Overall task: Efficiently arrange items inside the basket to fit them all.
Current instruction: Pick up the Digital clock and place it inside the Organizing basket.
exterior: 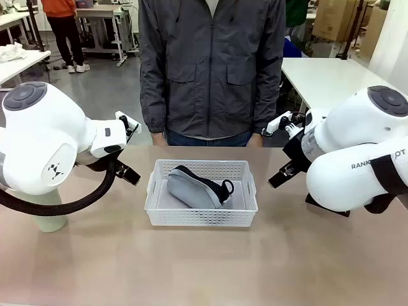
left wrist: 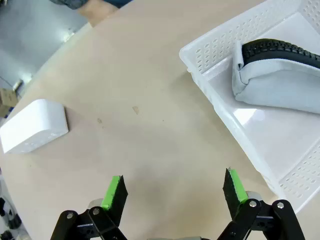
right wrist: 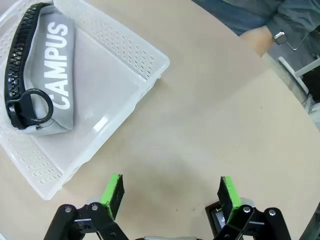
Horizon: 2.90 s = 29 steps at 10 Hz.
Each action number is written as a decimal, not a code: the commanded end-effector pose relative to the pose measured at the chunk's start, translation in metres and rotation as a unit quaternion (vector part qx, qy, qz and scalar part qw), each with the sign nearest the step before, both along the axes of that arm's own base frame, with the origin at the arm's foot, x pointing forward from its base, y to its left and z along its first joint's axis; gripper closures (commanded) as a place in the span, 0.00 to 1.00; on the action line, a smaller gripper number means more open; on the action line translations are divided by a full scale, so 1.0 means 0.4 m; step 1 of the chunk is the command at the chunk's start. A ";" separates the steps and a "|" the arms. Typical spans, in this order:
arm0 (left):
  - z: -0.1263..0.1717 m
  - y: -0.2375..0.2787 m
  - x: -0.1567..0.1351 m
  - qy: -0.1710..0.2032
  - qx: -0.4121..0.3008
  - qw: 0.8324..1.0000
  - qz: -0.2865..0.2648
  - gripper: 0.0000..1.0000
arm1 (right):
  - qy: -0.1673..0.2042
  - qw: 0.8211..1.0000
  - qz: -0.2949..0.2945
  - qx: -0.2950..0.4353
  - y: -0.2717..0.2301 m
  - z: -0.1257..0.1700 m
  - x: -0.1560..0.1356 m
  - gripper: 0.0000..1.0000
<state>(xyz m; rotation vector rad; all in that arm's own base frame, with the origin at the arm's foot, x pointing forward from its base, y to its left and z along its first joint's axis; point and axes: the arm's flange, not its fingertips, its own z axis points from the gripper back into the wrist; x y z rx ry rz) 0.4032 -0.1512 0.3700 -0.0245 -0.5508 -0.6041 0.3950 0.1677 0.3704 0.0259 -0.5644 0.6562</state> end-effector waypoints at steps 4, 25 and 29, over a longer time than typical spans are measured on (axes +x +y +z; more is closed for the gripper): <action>0.000 0.000 0.000 0.000 0.000 1.000 0.000 0.00 | 0.000 1.000 0.000 0.000 0.000 0.001 0.000 0.00; 0.292 0.586 -0.235 0.147 -0.541 0.826 0.064 0.00 | 0.138 0.883 0.045 0.446 -0.440 0.392 -0.303 0.00; 0.228 0.880 -0.417 0.060 -0.663 0.726 0.172 0.00 | 0.033 0.820 -0.020 0.571 -0.749 0.312 -0.414 0.00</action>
